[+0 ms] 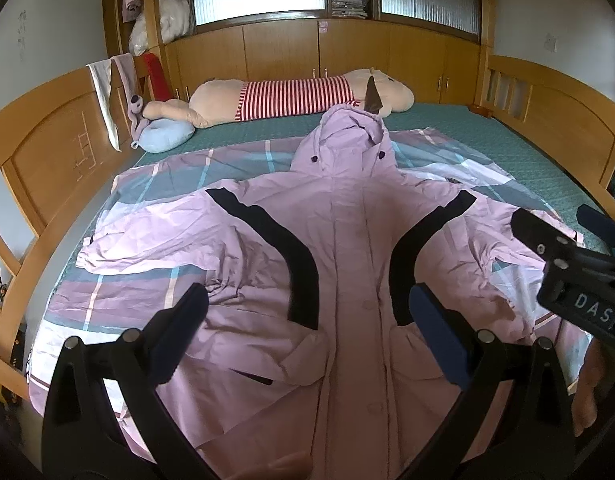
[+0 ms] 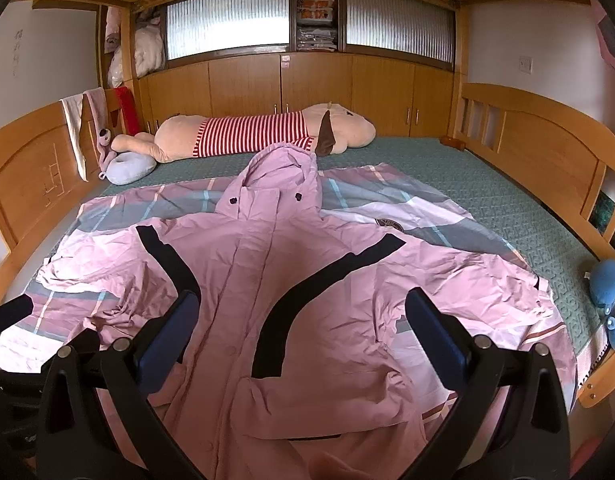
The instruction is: Fold large clothes
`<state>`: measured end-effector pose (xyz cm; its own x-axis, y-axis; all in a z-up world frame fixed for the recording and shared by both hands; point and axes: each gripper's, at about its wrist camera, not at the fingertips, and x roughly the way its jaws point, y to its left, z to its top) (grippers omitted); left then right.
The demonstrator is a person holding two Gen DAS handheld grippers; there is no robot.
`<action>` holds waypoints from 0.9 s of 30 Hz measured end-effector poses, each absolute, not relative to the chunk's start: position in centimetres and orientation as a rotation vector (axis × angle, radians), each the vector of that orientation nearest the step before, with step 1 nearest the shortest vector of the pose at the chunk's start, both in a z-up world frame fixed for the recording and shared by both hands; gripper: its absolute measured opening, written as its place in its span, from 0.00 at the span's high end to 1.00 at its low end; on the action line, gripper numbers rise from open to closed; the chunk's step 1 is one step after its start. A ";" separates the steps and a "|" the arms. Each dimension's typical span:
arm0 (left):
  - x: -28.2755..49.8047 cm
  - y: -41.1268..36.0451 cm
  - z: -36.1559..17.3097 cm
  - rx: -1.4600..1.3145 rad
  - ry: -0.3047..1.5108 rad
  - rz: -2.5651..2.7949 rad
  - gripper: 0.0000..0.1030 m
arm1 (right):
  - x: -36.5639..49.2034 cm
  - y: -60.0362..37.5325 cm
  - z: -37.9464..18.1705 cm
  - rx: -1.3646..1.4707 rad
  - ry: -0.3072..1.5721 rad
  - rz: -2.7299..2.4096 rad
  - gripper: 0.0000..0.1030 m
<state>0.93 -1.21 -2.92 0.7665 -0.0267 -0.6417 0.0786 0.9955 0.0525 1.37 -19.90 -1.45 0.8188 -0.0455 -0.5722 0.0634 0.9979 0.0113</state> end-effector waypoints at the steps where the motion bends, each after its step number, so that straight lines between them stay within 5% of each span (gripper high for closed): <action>1: 0.9 -1.3 -2.9 0.081 0.695 -0.058 0.02 | 1.4 -19.9 -1.5 0.028 0.609 -0.059 0.01; 19: 2.1 -1.3 -4.0 0.088 0.714 -0.041 0.02 | 2.3 -19.9 -2.9 0.001 0.629 -0.076 0.01; 27: 6.8 -1.7 -9.5 0.145 0.764 -0.017 0.02 | 5.6 -21.6 -5.4 -0.103 0.657 -0.158 0.01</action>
